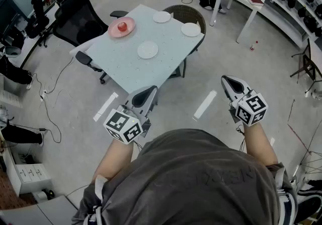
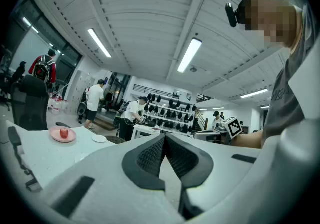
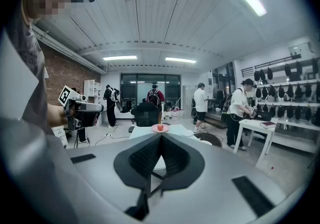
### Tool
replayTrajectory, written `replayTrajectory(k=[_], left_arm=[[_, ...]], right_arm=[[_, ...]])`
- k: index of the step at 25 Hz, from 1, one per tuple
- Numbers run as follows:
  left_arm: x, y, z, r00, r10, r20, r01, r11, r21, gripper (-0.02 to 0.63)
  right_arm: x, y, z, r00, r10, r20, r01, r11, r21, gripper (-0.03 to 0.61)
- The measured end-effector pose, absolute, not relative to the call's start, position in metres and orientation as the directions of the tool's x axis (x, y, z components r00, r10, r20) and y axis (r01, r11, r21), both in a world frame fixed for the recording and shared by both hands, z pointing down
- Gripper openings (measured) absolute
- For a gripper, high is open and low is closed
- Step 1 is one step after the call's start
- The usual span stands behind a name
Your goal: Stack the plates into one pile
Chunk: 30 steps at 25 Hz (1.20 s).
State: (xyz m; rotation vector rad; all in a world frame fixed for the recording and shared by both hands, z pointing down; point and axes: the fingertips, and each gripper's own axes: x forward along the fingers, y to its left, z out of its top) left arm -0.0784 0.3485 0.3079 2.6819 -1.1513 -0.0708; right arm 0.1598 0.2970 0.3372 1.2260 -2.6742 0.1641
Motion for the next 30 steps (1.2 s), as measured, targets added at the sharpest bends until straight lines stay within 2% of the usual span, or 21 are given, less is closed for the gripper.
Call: replayTrajectory(k=[17, 19, 21, 30], left_arm=[[-0.06, 0.337, 0.303, 0.691, -0.721, 0.049, -0.713, -0.669, 0.21, 0.005], [-0.052, 0.335, 0.3, 0.689, -0.723, 0.05, -0.716, -0.667, 0.206, 0.005], [-0.044, 0.334, 0.298, 0.685, -0.727, 0.052, -0.72, -0.664, 0.202, 0.005], [0.022, 0.329, 0.294, 0.675, -0.736, 0.048, -0.729, -0.656, 0.198, 0.005]], right_arm=[[0.178, 0.284, 0.329, -0.631, -0.753, 0.186, -0.768, 0.64, -0.013, -0.006], [0.183, 0.282, 0.328, -0.644, -0.744, 0.179, -0.758, 0.651, -0.024, 0.19], [0.192, 0.28, 0.326, -0.642, -0.746, 0.175, -0.76, 0.649, -0.021, 0.216], [0.253, 0.276, 0.32, -0.66, -0.737, 0.148, -0.747, 0.664, -0.029, 0.215]])
